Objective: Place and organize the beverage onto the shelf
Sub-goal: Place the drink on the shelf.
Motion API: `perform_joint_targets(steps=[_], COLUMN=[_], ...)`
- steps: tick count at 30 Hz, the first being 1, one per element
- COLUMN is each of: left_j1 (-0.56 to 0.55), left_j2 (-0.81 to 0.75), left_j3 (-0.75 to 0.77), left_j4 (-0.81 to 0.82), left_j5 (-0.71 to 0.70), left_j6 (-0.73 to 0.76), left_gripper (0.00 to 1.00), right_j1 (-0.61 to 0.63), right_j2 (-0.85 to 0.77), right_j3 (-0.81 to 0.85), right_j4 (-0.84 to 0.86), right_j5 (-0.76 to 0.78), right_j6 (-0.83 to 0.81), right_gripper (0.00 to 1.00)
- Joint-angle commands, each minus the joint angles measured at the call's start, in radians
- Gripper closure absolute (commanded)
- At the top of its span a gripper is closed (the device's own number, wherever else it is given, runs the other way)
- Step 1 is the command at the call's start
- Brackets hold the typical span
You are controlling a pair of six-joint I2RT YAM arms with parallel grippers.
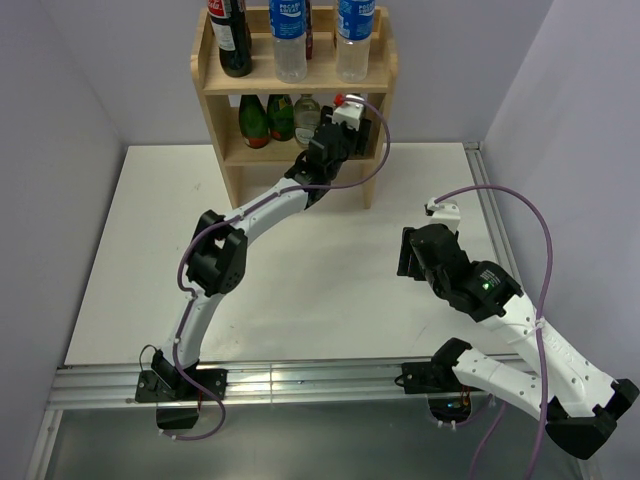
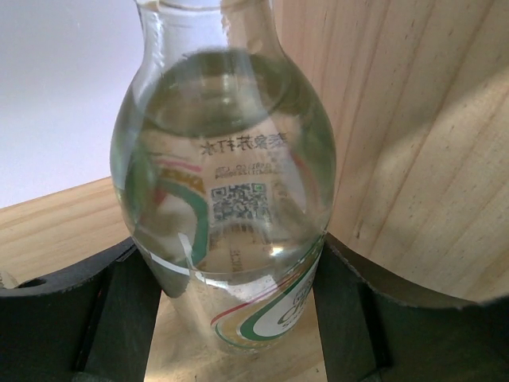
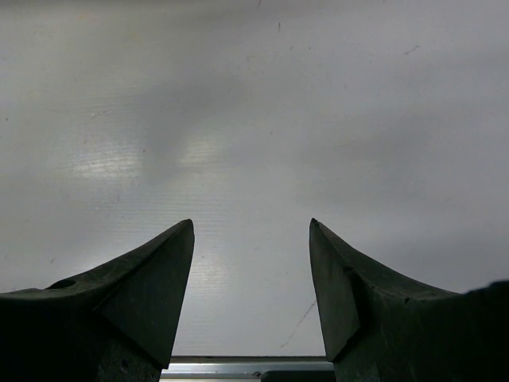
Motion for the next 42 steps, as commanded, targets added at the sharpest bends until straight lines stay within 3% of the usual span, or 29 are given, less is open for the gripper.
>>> perform_joint_targets(steps=[1,11,24,35,42], left_j1=[0.009,0.000,-0.038,-0.077,-0.101], left_j2=[-0.060,-0.081,-0.200,-0.341,-0.504], left_j3=[-0.030,-0.065,-0.251,-0.448,-0.567], left_j4=[0.039,0.025,0.119,0.148,-0.028], left_j5=[0.004,0.005,-0.024,-0.073,-0.193], left_j6=[0.017,0.012,-0.011,-0.094,-0.238], left_gripper=[0.30,0.09,0.09,0.01,0.01], right_j1=[-0.007,-0.007,-0.008,-0.007,-0.007], right_j2=[-0.012,0.000,-0.008,-0.026,-0.028], right_j3=[0.011,0.013,0.011,0.002,-0.018], right_j4=[0.035,0.044,0.045,0.065,0.134], right_j5=[0.007,-0.022,-0.026,0.027,0.089], right_j6=[-0.012,-0.022,-0.024,0.011,0.037], right_gripper=[0.33,0.33,0.33,0.32,0.26])
